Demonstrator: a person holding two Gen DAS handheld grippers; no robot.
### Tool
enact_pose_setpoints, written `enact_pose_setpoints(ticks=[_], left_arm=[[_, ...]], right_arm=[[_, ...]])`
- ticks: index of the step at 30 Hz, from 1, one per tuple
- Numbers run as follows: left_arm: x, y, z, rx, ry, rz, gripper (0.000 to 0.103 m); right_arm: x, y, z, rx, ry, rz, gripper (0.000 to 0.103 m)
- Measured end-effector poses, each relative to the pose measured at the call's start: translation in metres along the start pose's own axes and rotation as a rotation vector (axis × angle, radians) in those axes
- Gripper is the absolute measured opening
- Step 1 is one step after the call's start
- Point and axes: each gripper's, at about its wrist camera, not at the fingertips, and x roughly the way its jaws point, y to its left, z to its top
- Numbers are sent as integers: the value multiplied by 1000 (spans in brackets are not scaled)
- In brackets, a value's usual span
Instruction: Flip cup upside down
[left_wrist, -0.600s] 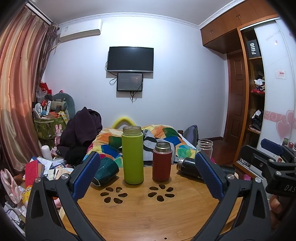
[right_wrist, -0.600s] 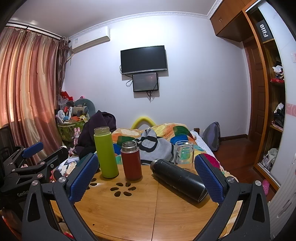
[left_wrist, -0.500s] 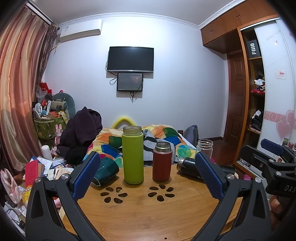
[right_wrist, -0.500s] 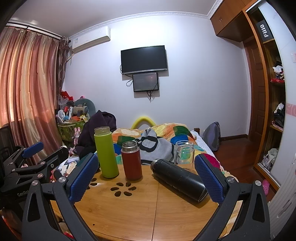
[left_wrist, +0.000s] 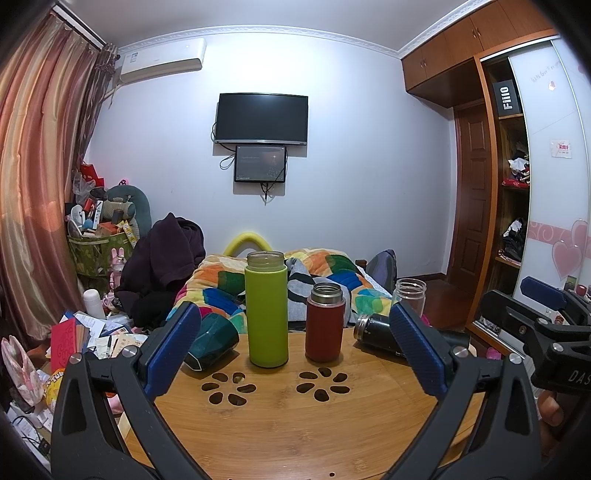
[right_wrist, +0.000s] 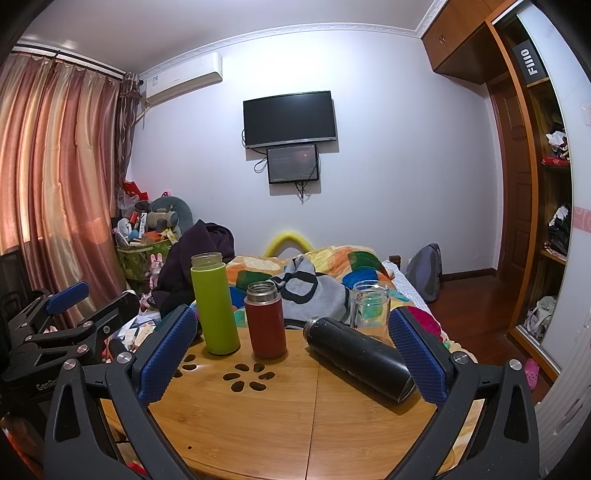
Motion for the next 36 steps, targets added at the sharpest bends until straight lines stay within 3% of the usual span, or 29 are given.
enact_pose_setpoints(ticks=[27,31,36], left_arm=[[4,7,-1,1,11,9,103],[33,34,-2,-3,105,45,103],[102,82,-16,-27,337,52,103]], right_arm=[[0,-1,0,1,4,2,103],[4,-5,-2,2,14,0,103],[15,-10,-6,14,40,-2,103]])
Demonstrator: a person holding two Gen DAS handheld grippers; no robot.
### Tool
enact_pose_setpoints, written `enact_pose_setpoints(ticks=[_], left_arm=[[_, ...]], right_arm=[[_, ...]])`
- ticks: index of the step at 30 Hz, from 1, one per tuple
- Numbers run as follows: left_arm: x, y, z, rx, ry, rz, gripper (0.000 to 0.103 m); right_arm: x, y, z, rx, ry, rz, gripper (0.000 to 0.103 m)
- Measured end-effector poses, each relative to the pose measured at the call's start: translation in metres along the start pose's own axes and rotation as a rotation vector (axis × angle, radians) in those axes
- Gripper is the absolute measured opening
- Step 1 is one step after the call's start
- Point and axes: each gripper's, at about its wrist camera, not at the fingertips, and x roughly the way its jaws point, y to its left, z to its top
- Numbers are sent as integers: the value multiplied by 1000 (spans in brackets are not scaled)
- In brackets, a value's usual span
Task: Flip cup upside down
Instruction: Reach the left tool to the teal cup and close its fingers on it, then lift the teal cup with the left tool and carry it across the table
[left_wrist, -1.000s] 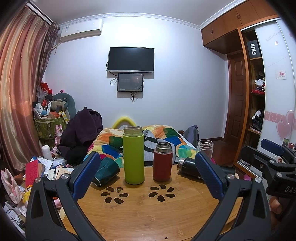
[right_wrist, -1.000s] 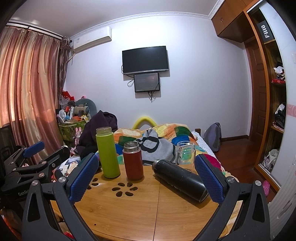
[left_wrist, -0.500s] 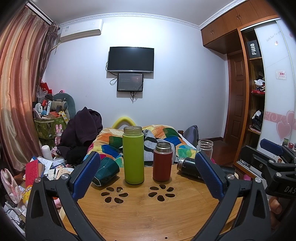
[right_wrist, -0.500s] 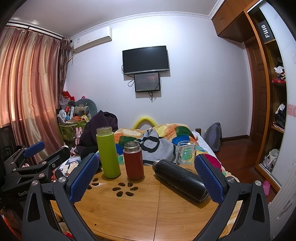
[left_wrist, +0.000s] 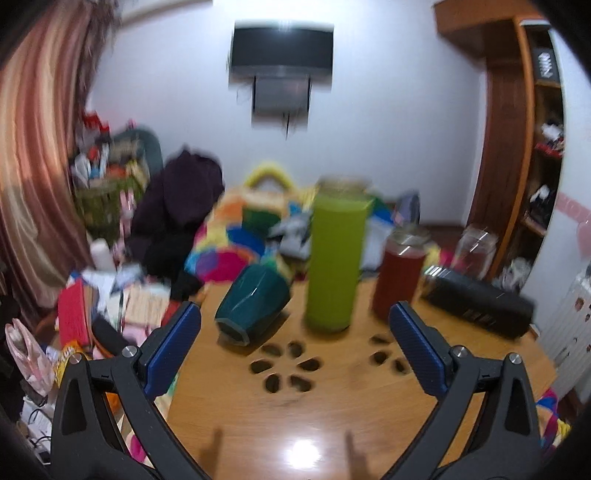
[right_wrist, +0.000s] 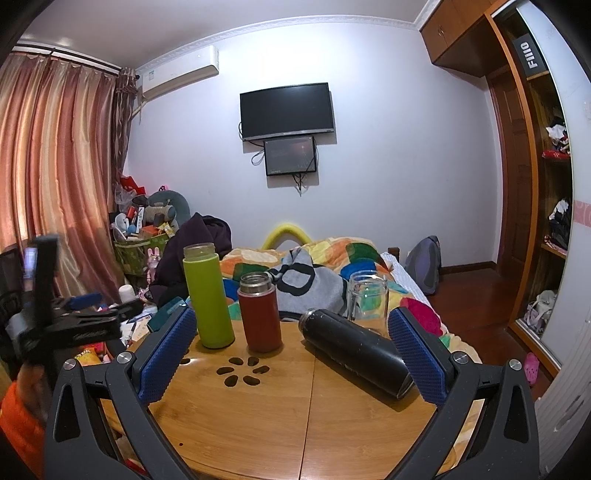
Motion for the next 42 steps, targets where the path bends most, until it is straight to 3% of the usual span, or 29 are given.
enact_pose_setpoints(ticks=[5,14,17,19,21,27,32,42], left_arm=[[77,32,7,44,207,24,103],[156,52,17,10,405,-36,103],[165,47,15,39,427,-21,86],[164,46,13,55,418,1,75],[162,48,13,55,410,-1,72],[146,44,6,75,404,8,72],[114,20,-10,148,397,-22,72],[42,-72,-49,322,346,-214,72]], right_arm=[[11,-3,-3,4,27,0,103],[34,-6,-16,-2,100,2,103],[40,-7,-21,-4,125,4,103],[44,-8,-23,-2,139,7,103],[46,-9,-25,0,149,12,103],[49,-9,-28,2,168,19,103],[50,-11,-33,5,184,23,103],[51,-13,-46,23,216,41,103]])
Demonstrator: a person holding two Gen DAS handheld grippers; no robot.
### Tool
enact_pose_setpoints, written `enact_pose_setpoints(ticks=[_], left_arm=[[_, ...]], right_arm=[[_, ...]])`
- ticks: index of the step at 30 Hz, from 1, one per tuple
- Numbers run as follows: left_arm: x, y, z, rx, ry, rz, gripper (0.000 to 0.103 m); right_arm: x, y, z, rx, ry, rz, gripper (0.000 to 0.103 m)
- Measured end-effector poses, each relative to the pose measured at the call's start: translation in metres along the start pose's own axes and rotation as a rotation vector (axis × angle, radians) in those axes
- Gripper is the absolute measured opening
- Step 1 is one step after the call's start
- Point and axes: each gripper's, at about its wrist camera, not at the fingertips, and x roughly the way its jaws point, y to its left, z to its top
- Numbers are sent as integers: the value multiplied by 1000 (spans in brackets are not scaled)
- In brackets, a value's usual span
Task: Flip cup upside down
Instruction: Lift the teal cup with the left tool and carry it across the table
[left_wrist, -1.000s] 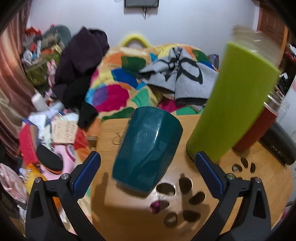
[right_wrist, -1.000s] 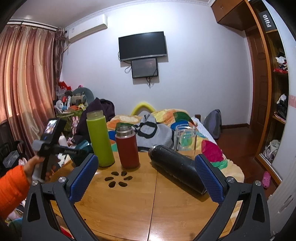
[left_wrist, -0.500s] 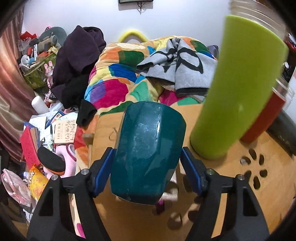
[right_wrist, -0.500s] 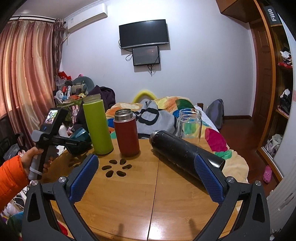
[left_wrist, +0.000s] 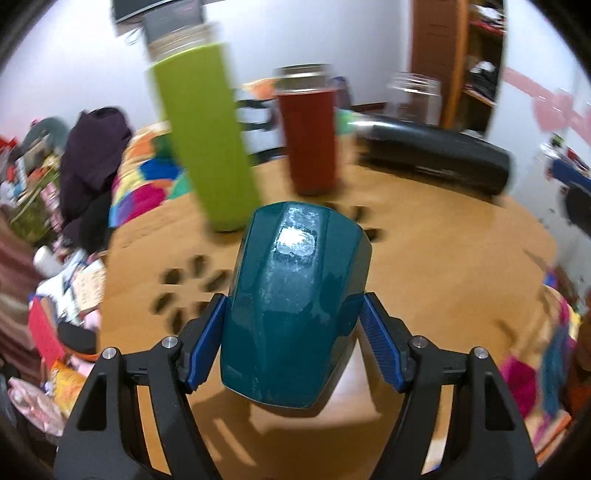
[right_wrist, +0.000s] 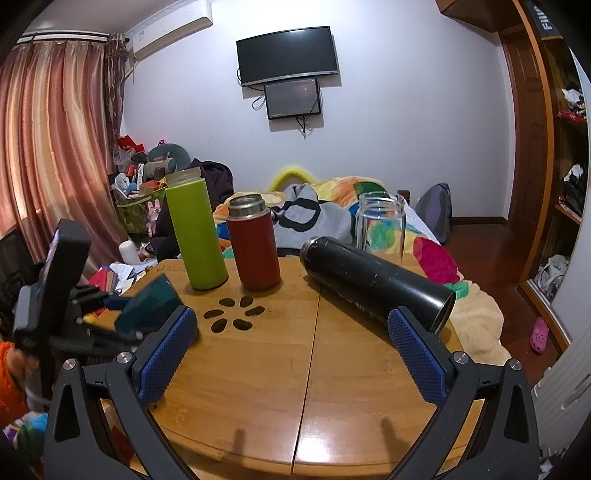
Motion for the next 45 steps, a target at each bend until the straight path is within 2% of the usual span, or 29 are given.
enact_pose_setpoints(ticks=[4,10,21,25,28,29,31,33,36,38,40,43,45], left_arm=[[-4,-33,0,19,-10,-28,72],[-6,-63,-2,30,-47,19,72],[-2,-61,-5,24,-41,-25,72],[-17,-59,-9,32,-68,-48,72],[-40,-51,-15,27,-122,-60,74],[-47,-48,-17,23,-139,-50,76],[-63,-37,-22,0,-190,-7,88],[-74,-23,-25,-39,-226,33,93],[-72,-4,-25,-74,-228,118,93],[-59,4,-25,-74,-201,150,93],[-44,7,-26,-72,-173,162,93],[-29,5,-29,-64,-142,139,92],[-28,2,-32,-56,-151,130,92]], right_arm=[[-1,-2,-6,10,15,11,103],[5,-4,-15,14,47,34,103],[11,-3,-19,3,61,28,103],[13,-1,-19,-2,64,25,103],[12,1,-20,-5,63,27,103],[12,1,-20,-5,62,28,103],[13,0,-20,10,61,47,103],[14,1,-21,12,64,56,103],[18,5,-23,12,71,72,103],[19,8,-23,11,76,88,103],[21,14,-24,2,78,105,103],[23,22,-26,-26,82,114,103],[25,26,-28,-41,84,117,103]])
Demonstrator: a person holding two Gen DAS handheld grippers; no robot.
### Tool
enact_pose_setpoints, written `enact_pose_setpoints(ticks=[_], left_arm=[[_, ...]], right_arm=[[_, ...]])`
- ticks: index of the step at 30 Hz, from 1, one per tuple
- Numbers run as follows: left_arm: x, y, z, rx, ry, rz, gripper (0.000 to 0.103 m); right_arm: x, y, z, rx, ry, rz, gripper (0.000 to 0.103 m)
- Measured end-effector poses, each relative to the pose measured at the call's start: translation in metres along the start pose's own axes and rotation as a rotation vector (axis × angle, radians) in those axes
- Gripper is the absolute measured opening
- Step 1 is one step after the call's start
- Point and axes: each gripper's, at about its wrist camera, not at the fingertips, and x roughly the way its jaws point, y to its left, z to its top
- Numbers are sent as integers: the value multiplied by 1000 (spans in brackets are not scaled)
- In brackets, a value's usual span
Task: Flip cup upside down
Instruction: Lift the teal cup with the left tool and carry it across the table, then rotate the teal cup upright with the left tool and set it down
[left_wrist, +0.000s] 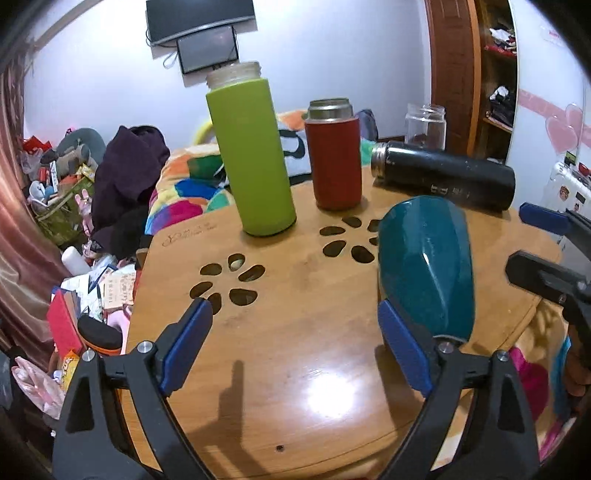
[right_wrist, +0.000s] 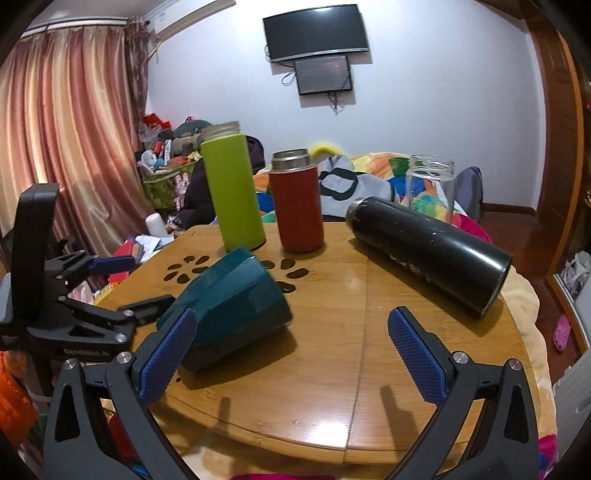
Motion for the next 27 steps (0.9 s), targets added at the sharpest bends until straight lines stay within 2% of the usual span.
enact_pose_setpoints(ticks=[6,11,14,20,22,24,27], left_arm=[[-8,-10,-6,7,-2,-45,92],[-6,-19,-9,6,7,-113,92],[-5,-22,-8,7,11,-124,91],[-22,-7,8,-19,-56,-110,72],[-27,-6,17,-21,-77,-129,57],[-29,-8,25,-16,-89,-160,47],[-25,-16,35,-6,-88,-209,32]], right_arm=[[5,6,-6,-27,5,44,102],[9,7,-14,-44,12,89,98],[12,6,-18,-57,24,99,94],[16,6,-23,-59,49,135,85],[17,10,-23,-69,49,142,80],[19,16,-24,-85,60,140,75],[26,25,-25,-107,86,135,73]])
